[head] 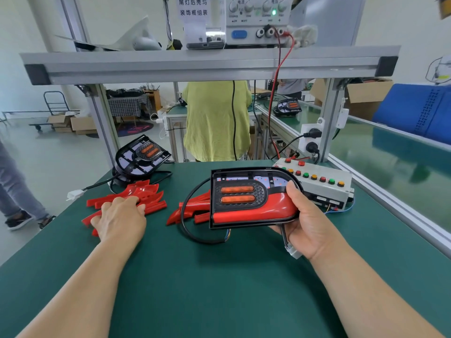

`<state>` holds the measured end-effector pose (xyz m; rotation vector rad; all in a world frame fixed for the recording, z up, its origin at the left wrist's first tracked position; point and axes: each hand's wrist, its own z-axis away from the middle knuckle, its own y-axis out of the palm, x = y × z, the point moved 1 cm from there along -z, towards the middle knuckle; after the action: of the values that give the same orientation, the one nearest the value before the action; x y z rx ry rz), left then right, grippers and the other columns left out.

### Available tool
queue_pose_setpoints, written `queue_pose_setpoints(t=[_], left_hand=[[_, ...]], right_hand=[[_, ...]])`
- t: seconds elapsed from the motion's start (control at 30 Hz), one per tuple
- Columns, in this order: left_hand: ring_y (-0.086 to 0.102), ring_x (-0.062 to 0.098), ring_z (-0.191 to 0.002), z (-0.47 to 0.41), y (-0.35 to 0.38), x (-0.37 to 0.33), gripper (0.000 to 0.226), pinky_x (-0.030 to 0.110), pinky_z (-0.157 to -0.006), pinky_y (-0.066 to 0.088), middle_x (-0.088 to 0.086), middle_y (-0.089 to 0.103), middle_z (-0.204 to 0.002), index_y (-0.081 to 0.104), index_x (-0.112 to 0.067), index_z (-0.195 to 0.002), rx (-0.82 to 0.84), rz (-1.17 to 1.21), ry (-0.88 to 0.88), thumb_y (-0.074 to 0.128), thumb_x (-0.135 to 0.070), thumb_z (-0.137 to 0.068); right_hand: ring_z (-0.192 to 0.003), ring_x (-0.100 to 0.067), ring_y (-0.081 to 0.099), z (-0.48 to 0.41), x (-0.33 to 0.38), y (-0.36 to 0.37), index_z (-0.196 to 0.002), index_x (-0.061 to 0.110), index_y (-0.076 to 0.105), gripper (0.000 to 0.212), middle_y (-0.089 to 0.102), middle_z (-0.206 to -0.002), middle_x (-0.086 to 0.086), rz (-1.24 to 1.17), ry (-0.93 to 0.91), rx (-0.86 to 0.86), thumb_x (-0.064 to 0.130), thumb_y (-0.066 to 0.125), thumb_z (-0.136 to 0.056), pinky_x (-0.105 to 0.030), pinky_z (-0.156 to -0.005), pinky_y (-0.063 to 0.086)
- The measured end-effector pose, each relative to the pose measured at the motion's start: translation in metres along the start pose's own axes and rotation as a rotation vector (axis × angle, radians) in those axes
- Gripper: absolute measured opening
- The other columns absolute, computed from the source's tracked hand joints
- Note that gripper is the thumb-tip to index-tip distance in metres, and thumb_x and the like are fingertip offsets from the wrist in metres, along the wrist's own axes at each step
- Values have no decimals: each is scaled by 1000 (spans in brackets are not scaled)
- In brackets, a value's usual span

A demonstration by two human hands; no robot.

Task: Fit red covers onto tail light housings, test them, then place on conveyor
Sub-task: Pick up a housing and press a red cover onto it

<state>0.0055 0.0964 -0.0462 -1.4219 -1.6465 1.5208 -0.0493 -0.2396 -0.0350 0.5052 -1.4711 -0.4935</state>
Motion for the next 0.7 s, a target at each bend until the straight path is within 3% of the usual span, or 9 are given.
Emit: queue_pose_setpoints(t=[0.13,0.47,0.57,0.63,0.7], left_hand=[[41,30,-123,-2,-1,2,27,48,-96,31,5,63,-123,67,-27,-122,3,94,9,53,-31,-100],[41,32,-120,-3,-3,1,16,47,-96,30,8,65,-107,75,-26,-105,-7,205,-31,63,-24,-96],[40,31,-116,-3,-4,1,16,45,-92,29,6,65,-106,73,-28,-86,5,254,-32,62,-21,-95],[39,30,-110,-1,-6,-1,21,42,-88,27,4,63,-100,71,-27,-80,-48,324,-12,60,-17,-95],[38,28,-111,1,-12,-4,18,44,-95,29,-2,57,-103,70,-26,-84,-163,432,42,59,-17,-95]], right_hand=[[-76,-21,75,0,0,0,-82,20,82,24,77,-91,-9,14,2,18,39,69,-77,-34,-60,60],[-80,-22,75,2,0,3,-110,16,71,46,76,-101,-11,21,33,3,50,63,-79,-36,-62,61],[-82,-22,75,1,0,3,-114,15,70,48,76,-105,-12,17,33,16,49,63,-80,-36,-63,61],[-80,-22,75,2,-1,4,-110,16,71,45,76,-102,-11,16,27,22,49,62,-80,-34,-61,60],[-80,-22,75,2,-1,4,-106,17,74,42,76,-102,-11,16,21,31,49,62,-81,-34,-61,60]])
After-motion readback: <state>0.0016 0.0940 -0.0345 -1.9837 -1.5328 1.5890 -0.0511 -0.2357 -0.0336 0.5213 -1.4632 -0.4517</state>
